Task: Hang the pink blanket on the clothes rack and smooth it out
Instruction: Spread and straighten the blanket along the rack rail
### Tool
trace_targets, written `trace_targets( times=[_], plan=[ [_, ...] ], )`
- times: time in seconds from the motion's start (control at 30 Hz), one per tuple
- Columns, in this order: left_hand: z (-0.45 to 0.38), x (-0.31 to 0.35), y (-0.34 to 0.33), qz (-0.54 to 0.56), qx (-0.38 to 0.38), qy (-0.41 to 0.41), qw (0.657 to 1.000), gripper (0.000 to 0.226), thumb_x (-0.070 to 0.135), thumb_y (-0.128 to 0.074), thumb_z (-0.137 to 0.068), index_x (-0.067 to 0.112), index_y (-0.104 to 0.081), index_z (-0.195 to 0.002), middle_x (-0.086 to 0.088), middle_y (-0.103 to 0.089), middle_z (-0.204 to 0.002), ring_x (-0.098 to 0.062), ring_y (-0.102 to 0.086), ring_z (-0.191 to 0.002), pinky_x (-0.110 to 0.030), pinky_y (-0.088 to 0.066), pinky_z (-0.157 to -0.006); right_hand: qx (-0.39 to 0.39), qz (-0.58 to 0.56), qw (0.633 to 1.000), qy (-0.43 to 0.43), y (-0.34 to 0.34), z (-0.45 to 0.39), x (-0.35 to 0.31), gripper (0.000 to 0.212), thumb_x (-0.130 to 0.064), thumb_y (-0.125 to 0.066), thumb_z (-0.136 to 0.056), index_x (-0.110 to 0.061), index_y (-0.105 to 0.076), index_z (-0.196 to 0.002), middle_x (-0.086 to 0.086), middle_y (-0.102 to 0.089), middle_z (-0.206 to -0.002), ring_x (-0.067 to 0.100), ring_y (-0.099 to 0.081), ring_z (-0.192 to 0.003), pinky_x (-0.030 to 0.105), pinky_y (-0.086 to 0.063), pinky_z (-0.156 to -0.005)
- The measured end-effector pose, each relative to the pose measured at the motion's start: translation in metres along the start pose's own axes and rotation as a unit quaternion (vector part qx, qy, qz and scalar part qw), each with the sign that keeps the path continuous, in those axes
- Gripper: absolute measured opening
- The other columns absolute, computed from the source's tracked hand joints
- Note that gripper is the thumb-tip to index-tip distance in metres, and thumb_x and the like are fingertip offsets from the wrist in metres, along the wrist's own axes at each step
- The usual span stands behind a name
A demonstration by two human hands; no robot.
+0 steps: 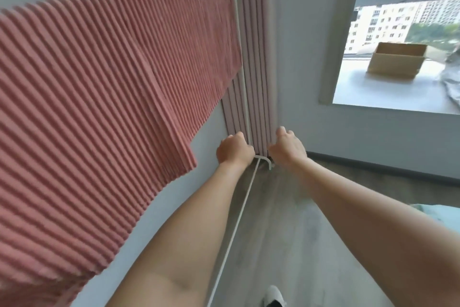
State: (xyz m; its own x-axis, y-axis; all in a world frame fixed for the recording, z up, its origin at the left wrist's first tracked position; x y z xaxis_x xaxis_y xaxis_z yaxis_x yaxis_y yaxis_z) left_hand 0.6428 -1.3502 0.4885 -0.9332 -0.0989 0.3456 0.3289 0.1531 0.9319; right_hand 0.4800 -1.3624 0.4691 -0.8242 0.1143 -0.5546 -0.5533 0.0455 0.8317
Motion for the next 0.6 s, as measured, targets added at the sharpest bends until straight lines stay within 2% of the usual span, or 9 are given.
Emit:
trace_targets(
  times=[0.13,0.37,0.47,0.6],
  plan=[
    [-0.087,0.011,0.000,0.015,0.019,0.018,1.000,0.018,0.026,-0.057,-0.091,0.011,-0.062,-0.101,-0.009,-0.066,-0.100,-0.030,-0.061,-0.091,-0.034,-0.044,-0.067,-0.004,0.004,0.999,0.035,0.006,-0.090,-0.035,0.035,-0.029,-0.051,-0.094,-0.012,-0.045,-0.123,0.015,-0.052,-0.125,0.037,-0.056,-0.110,0.039,-0.044,-0.079],
    [-0.217,0.022,0.036,0.020,0.080,0.057,0.995,0.020,0.029,-0.060,-0.092,0.011,-0.064,-0.100,-0.010,-0.070,-0.096,-0.032,-0.066,-0.092,-0.033,-0.040,-0.067,-0.026,0.004,0.993,0.112,0.005,-0.239,-0.103,0.042,-0.032,-0.052,-0.095,-0.011,-0.044,-0.131,0.014,-0.053,-0.128,0.034,-0.058,-0.106,0.034,-0.042,-0.072],
    [-0.261,0.010,0.052,0.007,0.119,0.093,0.989,0.018,0.029,-0.061,-0.088,0.013,-0.065,-0.096,-0.010,-0.071,-0.095,-0.033,-0.067,-0.093,-0.035,-0.045,-0.068,-0.047,-0.007,0.984,0.172,-0.009,-0.291,-0.144,0.043,-0.032,-0.051,-0.095,-0.012,-0.045,-0.133,0.015,-0.055,-0.128,0.035,-0.059,-0.108,0.035,-0.044,-0.073],
    [-0.296,-0.018,0.079,-0.011,0.199,0.166,0.966,0.018,0.027,-0.058,-0.082,0.013,-0.064,-0.092,-0.010,-0.073,-0.096,-0.035,-0.067,-0.097,-0.039,-0.052,-0.079,-0.075,-0.020,0.957,0.281,-0.020,-0.337,-0.203,0.041,-0.031,-0.049,-0.096,-0.011,-0.046,-0.130,0.017,-0.059,-0.123,0.038,-0.060,-0.108,0.037,-0.042,-0.075]
  ],
)
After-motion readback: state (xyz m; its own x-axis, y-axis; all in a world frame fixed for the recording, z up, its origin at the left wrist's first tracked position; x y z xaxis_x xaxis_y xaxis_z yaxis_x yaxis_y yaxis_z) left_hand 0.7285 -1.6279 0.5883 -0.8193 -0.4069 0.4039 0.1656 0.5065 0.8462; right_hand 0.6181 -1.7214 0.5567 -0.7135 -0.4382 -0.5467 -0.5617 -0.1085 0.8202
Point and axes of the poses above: each hand's wrist, its own z-axis away from the middle knuckle, its own y-axis out of the back of the hand, x = y × z, the point moved 7 cm from there along -z, towards the middle knuckle
